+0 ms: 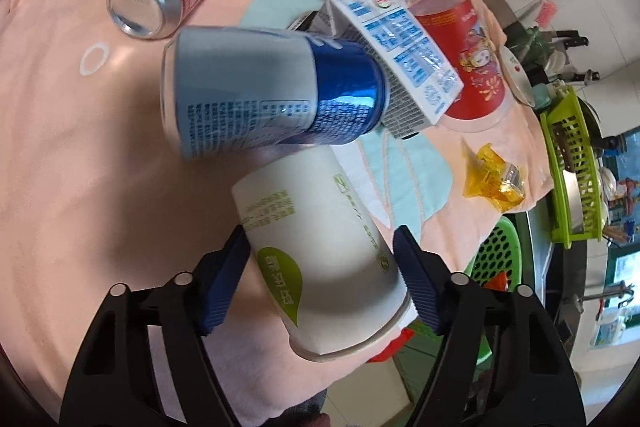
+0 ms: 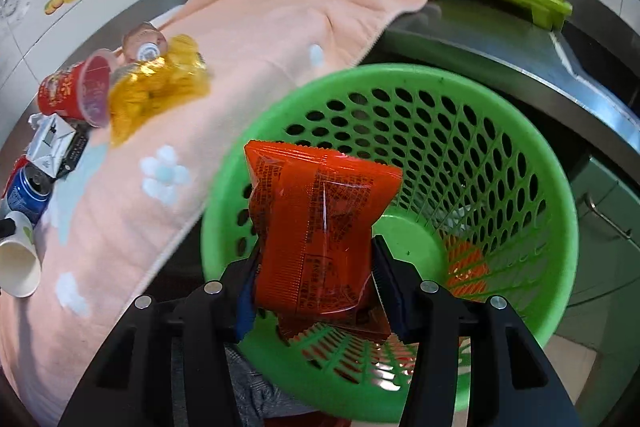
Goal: Collect trash
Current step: 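Drop the snack bag in the basket with right gripper while left grasps the cup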
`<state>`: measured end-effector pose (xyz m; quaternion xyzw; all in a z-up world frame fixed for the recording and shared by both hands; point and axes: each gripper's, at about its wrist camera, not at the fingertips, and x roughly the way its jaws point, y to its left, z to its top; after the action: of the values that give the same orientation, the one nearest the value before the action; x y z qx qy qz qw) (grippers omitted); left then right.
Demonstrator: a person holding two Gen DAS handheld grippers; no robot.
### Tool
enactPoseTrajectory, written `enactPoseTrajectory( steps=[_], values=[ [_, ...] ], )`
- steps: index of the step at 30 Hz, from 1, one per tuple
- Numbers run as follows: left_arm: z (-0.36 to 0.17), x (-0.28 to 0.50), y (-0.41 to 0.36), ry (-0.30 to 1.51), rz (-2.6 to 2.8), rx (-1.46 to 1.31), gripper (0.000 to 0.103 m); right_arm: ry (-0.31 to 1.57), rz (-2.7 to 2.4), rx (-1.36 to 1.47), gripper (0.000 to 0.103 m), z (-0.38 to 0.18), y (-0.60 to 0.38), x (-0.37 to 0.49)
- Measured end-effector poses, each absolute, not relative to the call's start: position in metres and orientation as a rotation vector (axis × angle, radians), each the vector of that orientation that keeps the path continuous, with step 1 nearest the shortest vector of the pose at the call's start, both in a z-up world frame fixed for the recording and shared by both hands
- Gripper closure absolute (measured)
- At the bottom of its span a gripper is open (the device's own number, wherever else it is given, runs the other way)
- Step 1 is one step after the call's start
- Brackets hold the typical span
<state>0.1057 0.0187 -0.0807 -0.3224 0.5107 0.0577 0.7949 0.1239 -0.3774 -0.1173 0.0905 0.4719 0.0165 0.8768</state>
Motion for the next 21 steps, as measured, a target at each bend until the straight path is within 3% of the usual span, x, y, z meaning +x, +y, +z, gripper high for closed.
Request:
enactPoseTrajectory(
  steps=[2, 4, 8, 18, 21],
  values=[
    [-0.078, 0.105, 0.018, 1.09, 0.118, -0.682, 0.036, 0.994, 0.034, 0.201, 0.047, -0.121, -0.381, 0.128],
    [-0.074, 0.105, 0.014, 1.084, 0.095, -0.669, 0.039, 0.985, 0.027, 0.2, 0.035, -0.123, -0.386, 0.128],
    [-0.069, 0.104, 0.006, 1.07, 0.065, -0.615, 0.042, 0.971, 0.022, 0.224, 0.029, -0.121, -0.395, 0.127],
    [-0.075, 0.109, 0.004, 1.111, 0.03, -0.615, 0.039, 0.937, 0.026, 0.238, 0.026, -0.11, -0.402, 0.116],
    [-0.077, 0.109, 0.0, 1.127, 0.024, -0.599, 0.034, 0.938, 0.034, 0.245, 0.026, -0.111, -0.399, 0.115]
  ],
)
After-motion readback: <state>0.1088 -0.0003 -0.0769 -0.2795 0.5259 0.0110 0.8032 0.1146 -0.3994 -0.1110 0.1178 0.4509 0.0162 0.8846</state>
